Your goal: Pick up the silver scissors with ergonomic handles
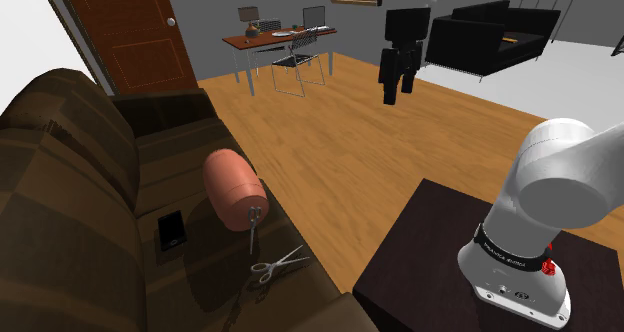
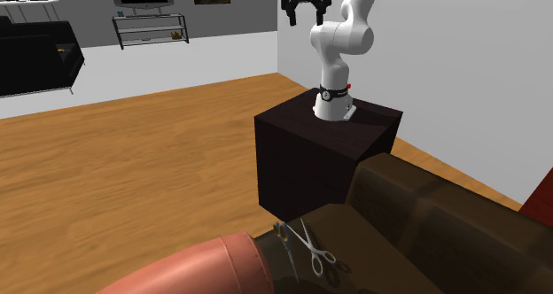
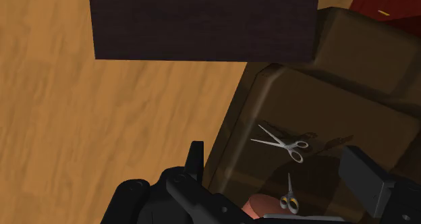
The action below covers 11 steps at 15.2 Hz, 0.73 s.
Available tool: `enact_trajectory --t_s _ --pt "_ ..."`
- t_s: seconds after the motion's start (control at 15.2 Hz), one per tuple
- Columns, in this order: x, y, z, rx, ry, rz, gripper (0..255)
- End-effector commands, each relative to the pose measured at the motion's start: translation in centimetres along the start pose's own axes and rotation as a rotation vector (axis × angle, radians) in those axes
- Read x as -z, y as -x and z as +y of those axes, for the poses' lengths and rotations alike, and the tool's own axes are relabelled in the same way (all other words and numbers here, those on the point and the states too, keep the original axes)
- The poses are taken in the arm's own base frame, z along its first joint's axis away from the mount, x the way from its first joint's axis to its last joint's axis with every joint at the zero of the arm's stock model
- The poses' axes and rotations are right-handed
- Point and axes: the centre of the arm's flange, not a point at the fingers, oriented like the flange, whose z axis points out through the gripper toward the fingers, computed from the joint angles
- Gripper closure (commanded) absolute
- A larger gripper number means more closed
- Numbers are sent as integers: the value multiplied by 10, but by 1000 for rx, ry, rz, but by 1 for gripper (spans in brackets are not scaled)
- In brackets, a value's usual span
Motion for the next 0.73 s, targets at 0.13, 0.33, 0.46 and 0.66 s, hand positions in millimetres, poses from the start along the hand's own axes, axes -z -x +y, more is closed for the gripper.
enact_trajectory --t_s 0.13,0.33,0.46,0.66 --pt "-15 -22 -9 8 9 -9 0" --pt "-38 -54 -23 21 23 -22 0" --pt "-54 -75 -33 29 32 -30 0" --pt "-78 -106 -47 41 46 -43 0"
